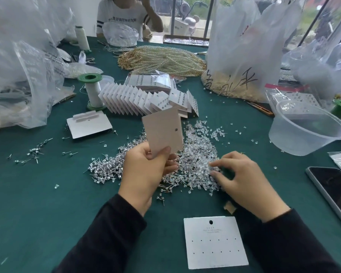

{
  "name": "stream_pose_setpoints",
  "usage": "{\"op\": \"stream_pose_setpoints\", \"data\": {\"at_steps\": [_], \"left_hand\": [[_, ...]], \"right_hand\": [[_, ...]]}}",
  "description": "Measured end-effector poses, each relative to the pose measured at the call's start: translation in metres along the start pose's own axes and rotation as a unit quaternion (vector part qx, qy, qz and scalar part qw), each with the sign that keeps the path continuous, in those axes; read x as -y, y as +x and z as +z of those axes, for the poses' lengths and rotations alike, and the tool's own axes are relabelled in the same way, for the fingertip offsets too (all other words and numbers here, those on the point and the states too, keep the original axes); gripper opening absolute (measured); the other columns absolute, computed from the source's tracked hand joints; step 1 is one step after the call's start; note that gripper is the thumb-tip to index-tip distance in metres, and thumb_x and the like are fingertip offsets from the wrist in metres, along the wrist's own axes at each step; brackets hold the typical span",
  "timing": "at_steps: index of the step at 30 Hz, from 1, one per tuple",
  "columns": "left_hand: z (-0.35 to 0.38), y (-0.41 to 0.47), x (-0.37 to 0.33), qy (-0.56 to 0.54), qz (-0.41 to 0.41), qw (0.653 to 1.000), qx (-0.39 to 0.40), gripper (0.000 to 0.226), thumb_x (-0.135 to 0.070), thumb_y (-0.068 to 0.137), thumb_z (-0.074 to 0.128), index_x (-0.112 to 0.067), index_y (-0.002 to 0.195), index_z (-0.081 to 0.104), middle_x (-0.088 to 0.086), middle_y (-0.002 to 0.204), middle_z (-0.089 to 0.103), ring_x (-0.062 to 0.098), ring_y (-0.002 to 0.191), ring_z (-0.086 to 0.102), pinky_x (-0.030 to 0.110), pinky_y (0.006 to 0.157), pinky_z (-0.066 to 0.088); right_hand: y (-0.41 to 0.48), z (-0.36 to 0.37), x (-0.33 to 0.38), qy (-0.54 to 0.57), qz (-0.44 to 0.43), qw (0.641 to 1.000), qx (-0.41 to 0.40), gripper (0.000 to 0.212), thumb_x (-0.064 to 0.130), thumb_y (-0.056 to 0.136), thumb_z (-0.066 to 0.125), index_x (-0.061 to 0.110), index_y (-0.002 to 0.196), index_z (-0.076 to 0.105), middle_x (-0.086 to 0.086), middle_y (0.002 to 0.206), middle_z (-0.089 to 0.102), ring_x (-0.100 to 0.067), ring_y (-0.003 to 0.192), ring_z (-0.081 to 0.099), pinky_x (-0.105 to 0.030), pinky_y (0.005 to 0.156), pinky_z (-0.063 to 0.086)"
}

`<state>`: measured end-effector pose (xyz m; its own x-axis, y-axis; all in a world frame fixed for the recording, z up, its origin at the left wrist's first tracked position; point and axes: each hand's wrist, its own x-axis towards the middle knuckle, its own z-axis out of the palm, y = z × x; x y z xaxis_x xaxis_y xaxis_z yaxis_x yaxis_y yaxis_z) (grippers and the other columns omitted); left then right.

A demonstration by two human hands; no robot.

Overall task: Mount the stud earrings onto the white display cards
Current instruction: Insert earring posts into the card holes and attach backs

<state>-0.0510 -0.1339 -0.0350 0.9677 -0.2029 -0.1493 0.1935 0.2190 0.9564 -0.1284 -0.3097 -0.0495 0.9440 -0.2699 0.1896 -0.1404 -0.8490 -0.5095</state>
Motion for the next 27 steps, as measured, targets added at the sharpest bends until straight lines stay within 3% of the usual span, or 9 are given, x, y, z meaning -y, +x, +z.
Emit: {"op": "stream_pose_setpoints", "data": {"at_steps": [4,7,13,16,19,23,27], "left_hand": [[-0.0009,0.0000,-0.0006,-0.026,-0.025,0.999,0.010,0.007,-0.002,0.087,0.055,-0.004,0.081,0.059,0.008,0.060,0.070,0.017,0.052,0.066,0.018,0.046,0.052],[-0.0005,-0.0010,-0.0015,-0.044,-0.046,0.998,0.017,0.007,-0.003,0.089,0.052,-0.002,0.083,0.056,0.012,0.065,0.070,0.020,0.052,0.067,0.019,0.047,0.054],[-0.0024,-0.0033,-0.0040,-0.071,-0.067,0.994,0.041,0.008,-0.004,0.086,0.057,0.002,0.081,0.056,0.011,0.061,0.070,0.021,0.052,0.067,0.021,0.048,0.056],[-0.0025,-0.0046,-0.0051,-0.073,-0.077,0.993,0.049,0.009,-0.004,0.085,0.057,0.002,0.078,0.057,0.013,0.060,0.069,0.022,0.052,0.067,0.021,0.046,0.054],[-0.0015,-0.0053,-0.0052,-0.065,-0.076,0.994,0.049,0.010,-0.003,0.086,0.056,0.001,0.077,0.055,0.013,0.059,0.069,0.021,0.050,0.066,0.020,0.045,0.054],[0.0001,-0.0058,-0.0039,-0.052,-0.075,0.995,0.050,0.009,-0.002,0.086,0.056,0.003,0.079,0.056,0.011,0.056,0.068,0.019,0.048,0.065,0.019,0.043,0.052],[0.0003,-0.0072,-0.0025,-0.037,-0.058,0.997,0.047,0.009,-0.001,0.085,0.058,0.001,0.076,0.058,0.010,0.056,0.068,0.018,0.047,0.065,0.019,0.043,0.051]], "right_hand": [[0.0022,0.0028,0.0062,-0.017,-0.023,0.999,-0.046,0.002,0.014,0.079,0.071,0.016,0.079,0.072,0.001,0.080,0.062,-0.018,0.077,0.054,-0.040,0.081,0.043],[0.0032,0.0035,0.0083,0.005,-0.014,0.999,-0.048,0.007,0.009,0.078,0.071,0.013,0.074,0.067,0.003,0.075,0.061,-0.018,0.073,0.055,-0.039,0.080,0.044],[0.0036,0.0032,0.0067,0.061,-0.014,0.991,-0.119,0.008,0.007,0.080,0.069,0.011,0.075,0.064,0.003,0.070,0.063,-0.007,0.067,0.055,-0.010,0.064,0.038],[0.0041,0.0036,0.0055,0.094,-0.002,0.987,-0.131,0.010,0.007,0.079,0.069,0.014,0.075,0.065,0.005,0.065,0.064,-0.010,0.063,0.055,-0.014,0.058,0.042],[0.0037,0.0038,0.0043,0.124,0.014,0.985,-0.118,0.013,0.006,0.078,0.070,0.018,0.074,0.066,0.007,0.066,0.065,-0.010,0.061,0.058,-0.024,0.061,0.047],[0.0024,0.0027,0.0046,0.140,0.020,0.984,-0.105,0.021,0.002,0.076,0.069,0.022,0.071,0.065,0.003,0.064,0.063,-0.010,0.058,0.053,-0.017,0.056,0.042],[0.0016,0.0011,0.0054,0.161,0.035,0.982,-0.088,0.018,0.006,0.076,0.071,0.021,0.069,0.066,0.001,0.062,0.065,-0.015,0.058,0.057,-0.024,0.058,0.046]]}}
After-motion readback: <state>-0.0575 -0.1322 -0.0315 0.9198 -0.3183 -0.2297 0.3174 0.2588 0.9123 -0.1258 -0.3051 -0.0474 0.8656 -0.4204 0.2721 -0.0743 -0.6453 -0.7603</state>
